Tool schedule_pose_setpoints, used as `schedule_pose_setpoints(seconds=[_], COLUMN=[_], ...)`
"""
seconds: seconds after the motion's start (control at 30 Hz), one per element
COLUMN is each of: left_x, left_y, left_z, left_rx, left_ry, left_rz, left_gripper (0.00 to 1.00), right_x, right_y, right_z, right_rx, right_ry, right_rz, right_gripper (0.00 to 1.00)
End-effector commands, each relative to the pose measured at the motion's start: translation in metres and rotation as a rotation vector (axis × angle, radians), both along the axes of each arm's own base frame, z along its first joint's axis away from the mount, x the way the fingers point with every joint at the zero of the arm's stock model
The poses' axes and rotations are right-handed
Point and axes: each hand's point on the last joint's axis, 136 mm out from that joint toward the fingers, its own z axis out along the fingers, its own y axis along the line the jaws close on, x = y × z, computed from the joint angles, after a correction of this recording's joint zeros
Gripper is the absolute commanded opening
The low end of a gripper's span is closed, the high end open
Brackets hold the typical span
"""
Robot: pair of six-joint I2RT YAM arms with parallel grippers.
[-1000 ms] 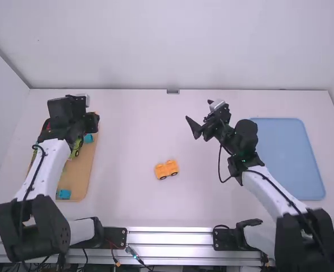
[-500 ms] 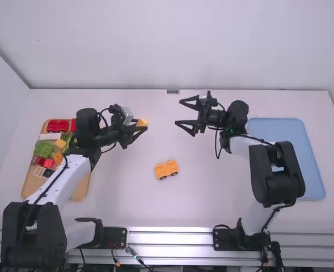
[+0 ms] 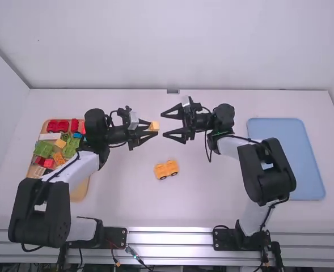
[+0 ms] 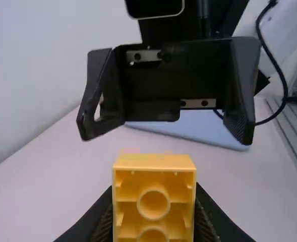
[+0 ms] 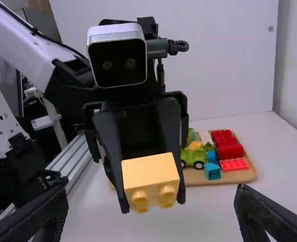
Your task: Assemble lego blocks to make yellow taxi
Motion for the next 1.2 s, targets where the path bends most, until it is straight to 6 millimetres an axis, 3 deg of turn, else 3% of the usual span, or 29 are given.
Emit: schedule_pose_setpoints(seconds=[0.0, 0.63, 0.87, 1.03, 1.17], left_x=[-0.013, -0.011, -0.008, -0.007, -0.01], left_y=[-0.007, -0.013, -0.018, -0.016, -0.018], left_z=[-0.003, 0.007, 0.007, 0.006, 0.005], left_rx=[-0.035, -0.079, -0.08, -0.08, -0.079], left_ry=[0.059, 0.042, 0.042, 0.05, 0.051], left_rz=[-0.095, -0.136, -0.111, -0.105, -0.121], left_gripper=[0.1, 0.1, 0.1, 0.1, 0.11], right_x=[0.0, -0.001, -0.003, -0.002, -0.002], right_y=[0.004, 0.016, 0.022, 0.021, 0.022], right_z=[0.008, 0.016, 0.017, 0.017, 0.017], right_rx=[0.003, 0.022, 0.03, 0.03, 0.03], right_ry=[-0.008, -0.02, -0.024, -0.025, -0.025], right_rz=[0.02, 0.015, 0.014, 0.013, 0.012], right_gripper=[0.83, 0.68, 0.59, 0.46, 0.46])
